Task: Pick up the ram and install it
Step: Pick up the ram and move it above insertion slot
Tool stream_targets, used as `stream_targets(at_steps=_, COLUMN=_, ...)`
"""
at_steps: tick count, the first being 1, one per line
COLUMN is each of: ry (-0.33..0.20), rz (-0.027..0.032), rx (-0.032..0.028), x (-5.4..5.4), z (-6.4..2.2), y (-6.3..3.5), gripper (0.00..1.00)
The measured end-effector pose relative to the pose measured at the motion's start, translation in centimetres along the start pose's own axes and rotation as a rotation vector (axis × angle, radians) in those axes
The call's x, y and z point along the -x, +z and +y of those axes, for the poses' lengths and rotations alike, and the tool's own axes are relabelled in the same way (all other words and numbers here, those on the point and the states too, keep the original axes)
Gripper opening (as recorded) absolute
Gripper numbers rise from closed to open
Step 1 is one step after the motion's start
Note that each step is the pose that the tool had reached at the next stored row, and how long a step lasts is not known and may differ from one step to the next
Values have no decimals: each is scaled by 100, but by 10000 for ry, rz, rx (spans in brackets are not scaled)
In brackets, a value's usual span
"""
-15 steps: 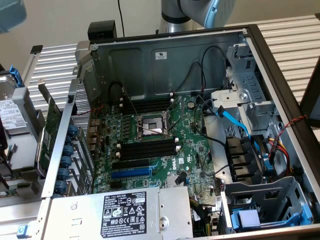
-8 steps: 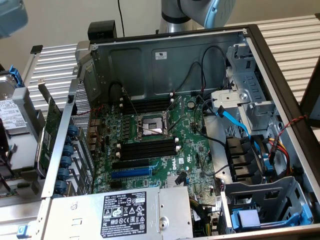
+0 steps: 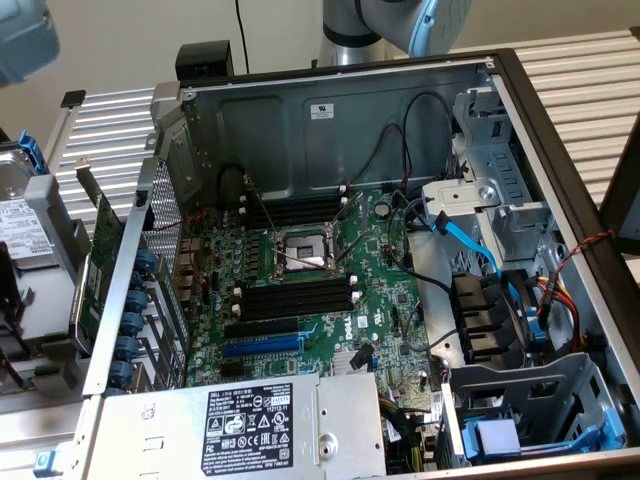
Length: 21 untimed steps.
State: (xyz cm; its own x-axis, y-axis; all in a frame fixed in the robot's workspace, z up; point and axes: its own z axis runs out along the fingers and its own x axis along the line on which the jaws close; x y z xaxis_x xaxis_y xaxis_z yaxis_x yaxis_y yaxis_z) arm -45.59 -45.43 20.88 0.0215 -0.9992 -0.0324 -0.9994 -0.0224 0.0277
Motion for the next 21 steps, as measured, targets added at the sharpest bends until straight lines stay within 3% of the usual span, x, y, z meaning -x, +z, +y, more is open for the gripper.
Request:
stream_targets(at_steps=7, ry=72, rz=-2, rx=45, x=-1, z=-1, y=42, gripper=36)
stream_targets(at_steps=10, ry=94, rz=-4, rx=65, x=-4, z=-1, y=47, gripper=28)
stream_targets(at_steps=12, ry=106, rz=-8, rx=70, x=-8, z=-2, y=50, gripper=16)
stream_targets(at_steps=16, ry=152, rz=-9, rx=93, x=-13, z=-1, y=47, gripper=12)
stream_targets(at_steps=21, ry=176, rz=-9, rx=139, x=-9, z=4, y=-120, gripper=12)
